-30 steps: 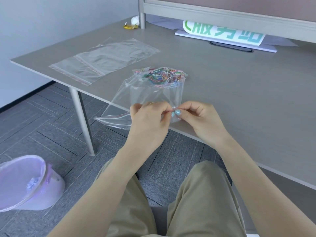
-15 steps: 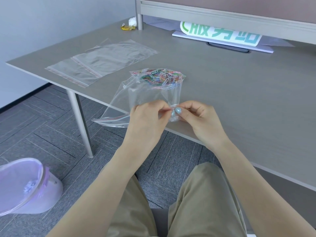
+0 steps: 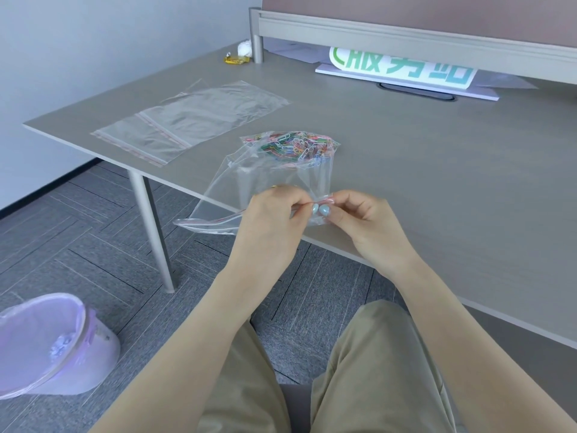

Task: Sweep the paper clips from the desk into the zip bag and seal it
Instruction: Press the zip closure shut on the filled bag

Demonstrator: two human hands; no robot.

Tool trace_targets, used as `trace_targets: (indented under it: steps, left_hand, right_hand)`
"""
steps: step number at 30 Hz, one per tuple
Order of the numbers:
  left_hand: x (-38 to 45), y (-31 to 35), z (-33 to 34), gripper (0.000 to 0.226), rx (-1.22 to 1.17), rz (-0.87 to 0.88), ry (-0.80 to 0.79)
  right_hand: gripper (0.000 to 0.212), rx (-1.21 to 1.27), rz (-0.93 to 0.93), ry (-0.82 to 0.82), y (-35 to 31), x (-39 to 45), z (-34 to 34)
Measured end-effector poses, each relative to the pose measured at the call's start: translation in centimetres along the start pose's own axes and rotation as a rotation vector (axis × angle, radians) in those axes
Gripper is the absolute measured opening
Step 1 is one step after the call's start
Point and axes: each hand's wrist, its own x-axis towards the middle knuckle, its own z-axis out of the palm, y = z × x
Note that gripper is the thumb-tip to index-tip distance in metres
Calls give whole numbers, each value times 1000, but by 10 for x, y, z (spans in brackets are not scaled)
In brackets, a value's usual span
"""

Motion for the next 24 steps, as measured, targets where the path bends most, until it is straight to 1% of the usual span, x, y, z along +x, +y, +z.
trace_targets:
  steps: [4,10,14,17,19,24]
  left_hand:
    - [-2,1,2,9,15,-11,-2]
    - [-1,3,2,9,26,35,-22]
    - [-1,2,-1,9,25,60,-52]
    - [-1,1,-4,8,46,58,-22]
    - [-2,2,-4,8,41,66,-6]
    - [-3,1,0,7,51,104,-7]
  right_hand:
    - [17,6,-1,8,1,-1,-1]
    - [15,-15,-19,28,2,-2,-1]
    - [7,-23,-22,39,2,-3,0]
    - [11,-21,-25,55,0,-3,-1]
    - [14,-20,-24,47,-1,-3,-1]
    - [13,-29,-6,-8,-1,-3,-1]
